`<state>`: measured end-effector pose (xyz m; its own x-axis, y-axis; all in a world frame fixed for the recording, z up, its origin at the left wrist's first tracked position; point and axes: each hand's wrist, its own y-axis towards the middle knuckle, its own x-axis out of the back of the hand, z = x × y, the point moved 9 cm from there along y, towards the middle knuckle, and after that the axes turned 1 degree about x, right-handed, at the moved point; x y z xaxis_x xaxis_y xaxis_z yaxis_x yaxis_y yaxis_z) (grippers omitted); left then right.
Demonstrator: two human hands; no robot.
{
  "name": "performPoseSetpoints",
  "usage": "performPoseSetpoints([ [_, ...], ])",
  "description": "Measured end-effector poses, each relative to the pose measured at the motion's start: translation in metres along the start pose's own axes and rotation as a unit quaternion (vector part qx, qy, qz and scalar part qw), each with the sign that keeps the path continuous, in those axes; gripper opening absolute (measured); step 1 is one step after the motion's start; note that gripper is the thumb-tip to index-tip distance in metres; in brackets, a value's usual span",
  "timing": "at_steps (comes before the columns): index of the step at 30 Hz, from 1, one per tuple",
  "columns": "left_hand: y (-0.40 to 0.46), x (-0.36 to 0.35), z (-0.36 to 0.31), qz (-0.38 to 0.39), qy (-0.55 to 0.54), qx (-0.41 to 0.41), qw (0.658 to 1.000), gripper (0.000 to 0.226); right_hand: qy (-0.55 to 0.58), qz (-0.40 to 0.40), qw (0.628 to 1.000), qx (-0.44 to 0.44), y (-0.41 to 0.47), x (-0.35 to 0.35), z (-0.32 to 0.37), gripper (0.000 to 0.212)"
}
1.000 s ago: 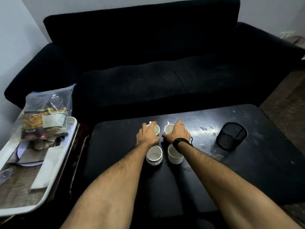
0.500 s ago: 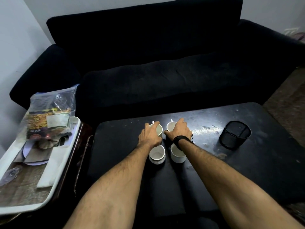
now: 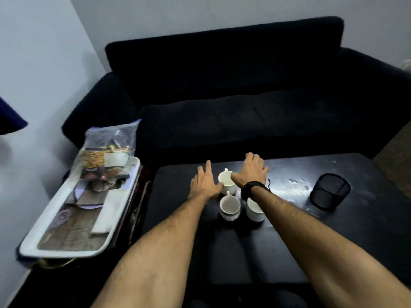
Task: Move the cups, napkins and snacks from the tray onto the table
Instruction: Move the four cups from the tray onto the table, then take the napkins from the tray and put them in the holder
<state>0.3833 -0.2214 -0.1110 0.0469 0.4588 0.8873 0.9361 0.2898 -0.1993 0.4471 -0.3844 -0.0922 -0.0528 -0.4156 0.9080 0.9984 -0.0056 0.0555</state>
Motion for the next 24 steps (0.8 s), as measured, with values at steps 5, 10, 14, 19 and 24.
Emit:
performPoseSetpoints([
  [5,-0.027,0.048,0.05,-0.035,0.03,0.041,0.998,0.094,0.022,0.027,0.998,0.049,-0.023,0.002,0.059,0.068],
  [10,-0.06,0.089,0.113,-0.065,0.052,0.084,0.993,0.093,0.029,0.087,0.99,0.104,-0.059,-0.022,0.122,0.071],
  [14,-0.087,0.112,0.167,-0.08,0.048,0.114,0.989,0.09,0.021,0.13,0.98,0.152,-0.092,-0.049,0.169,0.075],
  [19,-0.117,0.123,0.23,-0.099,0.03,0.162,0.981,0.087,-0.003,0.193,0.959,0.209,-0.125,-0.084,0.223,0.08],
  [24,-0.125,0.119,0.273,-0.113,0.024,0.192,0.975,0.081,0.011,0.227,0.942,0.247,-0.145,-0.112,0.261,0.073],
])
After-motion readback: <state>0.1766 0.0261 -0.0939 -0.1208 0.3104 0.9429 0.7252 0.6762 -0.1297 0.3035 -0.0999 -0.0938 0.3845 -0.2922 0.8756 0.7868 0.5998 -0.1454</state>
